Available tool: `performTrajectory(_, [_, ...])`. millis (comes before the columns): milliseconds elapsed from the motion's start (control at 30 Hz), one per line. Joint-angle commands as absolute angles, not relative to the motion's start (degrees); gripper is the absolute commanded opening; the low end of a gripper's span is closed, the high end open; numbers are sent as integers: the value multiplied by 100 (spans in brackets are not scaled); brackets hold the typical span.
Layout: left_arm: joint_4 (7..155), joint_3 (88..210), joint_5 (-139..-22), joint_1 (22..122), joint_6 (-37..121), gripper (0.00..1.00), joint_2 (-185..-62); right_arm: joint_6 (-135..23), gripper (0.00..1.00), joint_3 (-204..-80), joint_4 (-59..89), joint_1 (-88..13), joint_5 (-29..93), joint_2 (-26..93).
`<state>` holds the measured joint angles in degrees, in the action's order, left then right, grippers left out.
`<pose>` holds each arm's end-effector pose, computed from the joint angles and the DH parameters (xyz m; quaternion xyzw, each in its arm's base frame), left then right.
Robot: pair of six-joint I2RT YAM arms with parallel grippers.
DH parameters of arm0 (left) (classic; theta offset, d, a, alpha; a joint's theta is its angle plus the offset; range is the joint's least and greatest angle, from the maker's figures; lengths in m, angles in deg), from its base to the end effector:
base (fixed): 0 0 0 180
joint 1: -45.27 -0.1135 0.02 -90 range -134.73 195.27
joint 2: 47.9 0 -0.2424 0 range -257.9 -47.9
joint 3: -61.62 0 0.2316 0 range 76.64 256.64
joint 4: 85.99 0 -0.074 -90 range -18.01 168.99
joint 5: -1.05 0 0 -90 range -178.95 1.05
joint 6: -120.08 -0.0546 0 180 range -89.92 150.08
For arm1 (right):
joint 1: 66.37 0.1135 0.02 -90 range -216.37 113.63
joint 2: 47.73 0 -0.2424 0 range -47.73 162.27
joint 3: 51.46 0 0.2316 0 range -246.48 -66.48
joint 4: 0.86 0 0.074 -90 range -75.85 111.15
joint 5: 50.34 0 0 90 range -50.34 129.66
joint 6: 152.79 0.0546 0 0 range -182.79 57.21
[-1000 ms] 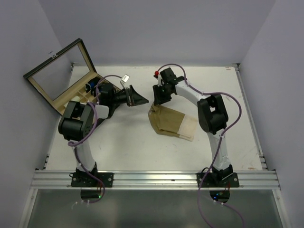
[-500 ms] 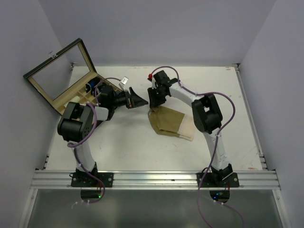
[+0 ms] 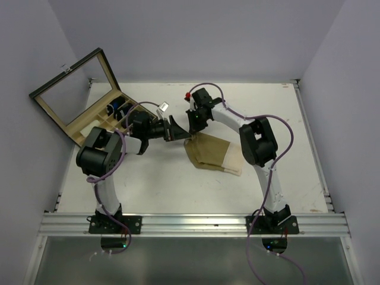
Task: Roll the underwear
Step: Fold the underwear
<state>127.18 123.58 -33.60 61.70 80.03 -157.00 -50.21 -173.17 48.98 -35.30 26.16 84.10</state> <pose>0.3314 -0.1446 0.1474 0.0727 0.7506 -0.6048 0.2561 0.3988 0.2552 0.1434 -0.1842 0.9418 0.2011 0.1967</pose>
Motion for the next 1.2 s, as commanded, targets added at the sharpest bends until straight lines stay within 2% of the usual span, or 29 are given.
performTrajectory(0, [13234,12410,-3489,6250,8088,100,-15899,-5005,0,-17327,4817,-3534,2349,8051])
performTrajectory(400, [13374,12586,-3780,6329,7991,100,-16409,-4917,0,-17247,4904,-3534,2041,7980])
performTrajectory(1167, [13006,12603,-4078,6329,7877,100,-16480,-4610,0,-16993,4940,-3525,1593,7743])
